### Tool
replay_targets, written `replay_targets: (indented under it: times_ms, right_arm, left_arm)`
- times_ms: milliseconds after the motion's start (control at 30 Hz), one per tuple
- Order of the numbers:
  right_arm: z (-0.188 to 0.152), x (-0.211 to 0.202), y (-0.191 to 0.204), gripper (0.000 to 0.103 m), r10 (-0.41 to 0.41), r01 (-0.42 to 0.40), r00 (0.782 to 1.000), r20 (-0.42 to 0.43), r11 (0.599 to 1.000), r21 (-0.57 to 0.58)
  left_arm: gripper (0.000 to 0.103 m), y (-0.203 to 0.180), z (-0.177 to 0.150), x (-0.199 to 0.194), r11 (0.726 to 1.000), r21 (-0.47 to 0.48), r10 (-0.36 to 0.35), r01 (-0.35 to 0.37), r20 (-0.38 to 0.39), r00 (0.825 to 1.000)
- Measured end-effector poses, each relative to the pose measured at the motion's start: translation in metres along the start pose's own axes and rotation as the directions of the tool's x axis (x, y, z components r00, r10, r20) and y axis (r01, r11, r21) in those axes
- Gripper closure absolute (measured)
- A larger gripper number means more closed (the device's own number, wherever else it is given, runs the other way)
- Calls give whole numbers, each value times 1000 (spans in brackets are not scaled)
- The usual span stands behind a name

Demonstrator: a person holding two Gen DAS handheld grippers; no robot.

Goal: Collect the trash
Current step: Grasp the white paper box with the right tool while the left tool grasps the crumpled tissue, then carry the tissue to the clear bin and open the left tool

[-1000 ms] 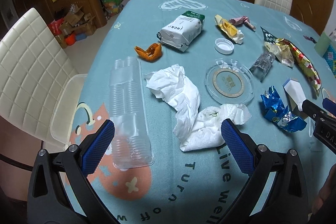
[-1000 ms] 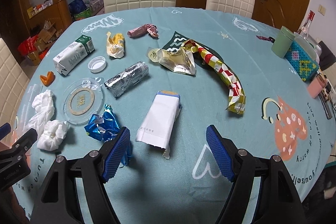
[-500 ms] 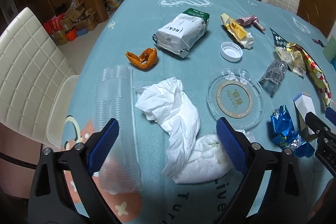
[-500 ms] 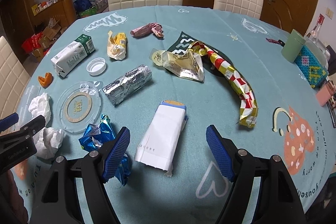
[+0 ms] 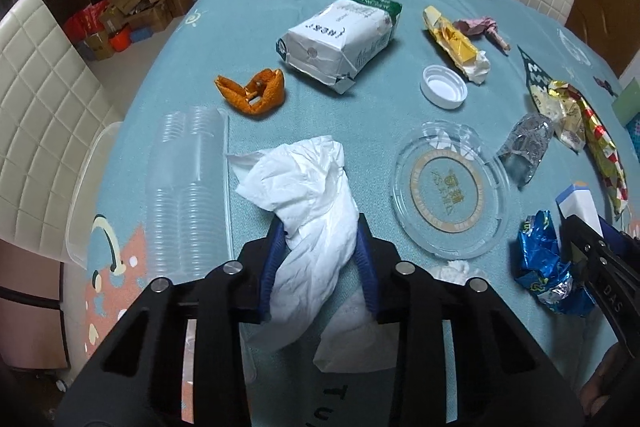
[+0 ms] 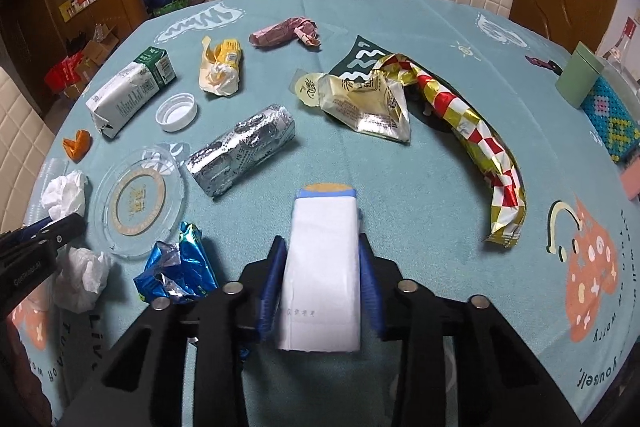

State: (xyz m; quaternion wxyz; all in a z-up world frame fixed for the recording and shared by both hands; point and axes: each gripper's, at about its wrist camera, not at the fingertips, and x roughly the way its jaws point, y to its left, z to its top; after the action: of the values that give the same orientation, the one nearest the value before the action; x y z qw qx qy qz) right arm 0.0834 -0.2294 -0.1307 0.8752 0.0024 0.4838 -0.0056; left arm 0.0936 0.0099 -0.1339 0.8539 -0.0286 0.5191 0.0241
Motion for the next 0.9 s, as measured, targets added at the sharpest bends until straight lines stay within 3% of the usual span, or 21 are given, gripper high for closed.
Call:
replay_targets:
  times_ms: [200,500,633,900]
  right_arm:
    - [10,-20,16,70,-4,9,997,82,998,-61]
    - [28,-46,86,70,115,-76,984,133,961,-266]
    - [37,-54,138,70,219,-152,968,126,904,-400]
    - [46,-54,245,70,381,-293,923,42,771,-566]
  left_arm:
    - [79,5,2,-19,1000,5,-23,22,58,998]
    - [79,44,11,-57,998,-62,15,-5,174,985]
    - [79,78,12,-63,989,-131,89,-65,185,979]
    - [79,157,6,-68,944,-283,222,-170,159,962]
